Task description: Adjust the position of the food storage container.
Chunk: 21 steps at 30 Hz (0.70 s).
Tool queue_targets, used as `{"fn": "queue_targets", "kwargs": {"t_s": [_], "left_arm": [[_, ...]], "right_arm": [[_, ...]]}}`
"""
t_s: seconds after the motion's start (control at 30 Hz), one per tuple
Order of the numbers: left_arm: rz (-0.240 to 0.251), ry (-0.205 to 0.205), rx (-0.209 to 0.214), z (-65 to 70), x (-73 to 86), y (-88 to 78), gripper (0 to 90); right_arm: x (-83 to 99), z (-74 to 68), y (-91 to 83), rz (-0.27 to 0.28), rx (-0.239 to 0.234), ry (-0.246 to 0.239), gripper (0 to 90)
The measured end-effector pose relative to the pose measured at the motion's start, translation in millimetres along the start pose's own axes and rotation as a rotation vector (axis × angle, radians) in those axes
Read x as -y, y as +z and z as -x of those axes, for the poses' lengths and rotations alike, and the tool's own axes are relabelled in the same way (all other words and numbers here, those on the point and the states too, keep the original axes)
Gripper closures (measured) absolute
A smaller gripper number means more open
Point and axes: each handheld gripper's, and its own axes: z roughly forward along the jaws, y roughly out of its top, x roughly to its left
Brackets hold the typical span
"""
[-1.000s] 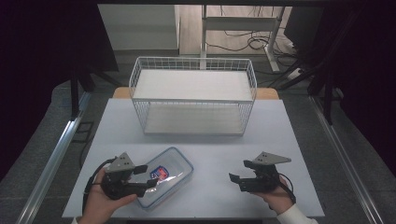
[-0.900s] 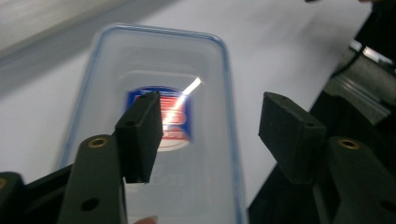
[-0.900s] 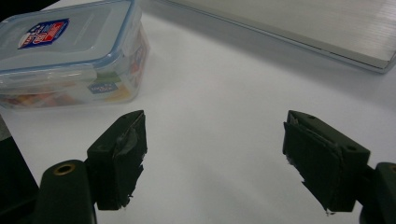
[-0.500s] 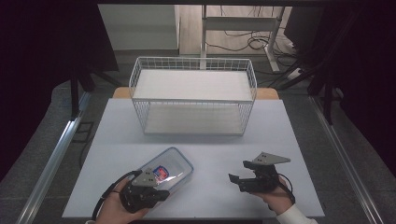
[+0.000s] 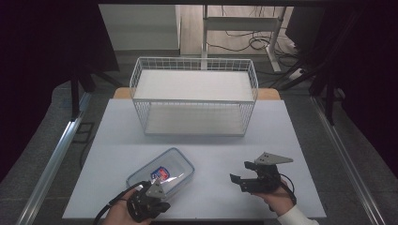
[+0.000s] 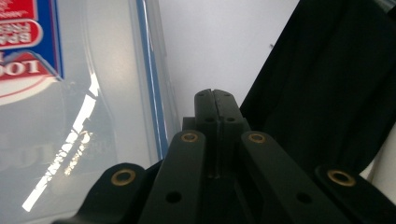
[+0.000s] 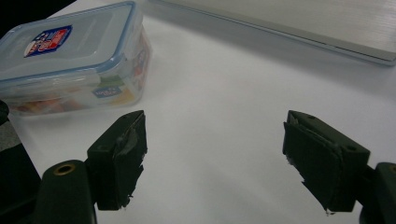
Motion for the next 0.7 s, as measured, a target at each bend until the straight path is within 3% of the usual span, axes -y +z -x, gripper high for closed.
{"fn": "queue_targets", "kwargs": {"t_s": [0.27, 0.6, 0.67, 0.7], "left_arm": [[-0.009, 0.001, -0.011, -4.7, 1.0, -0.3, 90.0], [-0.013, -0.050, -0.080, -35.4, 8.5, -5.6, 90.0], [-0.024, -0.071, -0.122, -48.3, 12.3, -7.3, 90.0], [-0.024, -0.071, -0.122, -48.3, 12.3, -7.3, 90.0]], "right_arm": [[0.3, 0.3, 0.4, -0.001, 0.003, 0.000, 22.2], [0.8, -0.4, 2.2, -0.009, 0.002, -0.004, 22.2], [0.6, -0.5, 2.4, -0.010, 0.000, -0.003, 22.2], [0.6, -0.5, 2.6, -0.010, 0.000, -0.006, 22.2]]}}
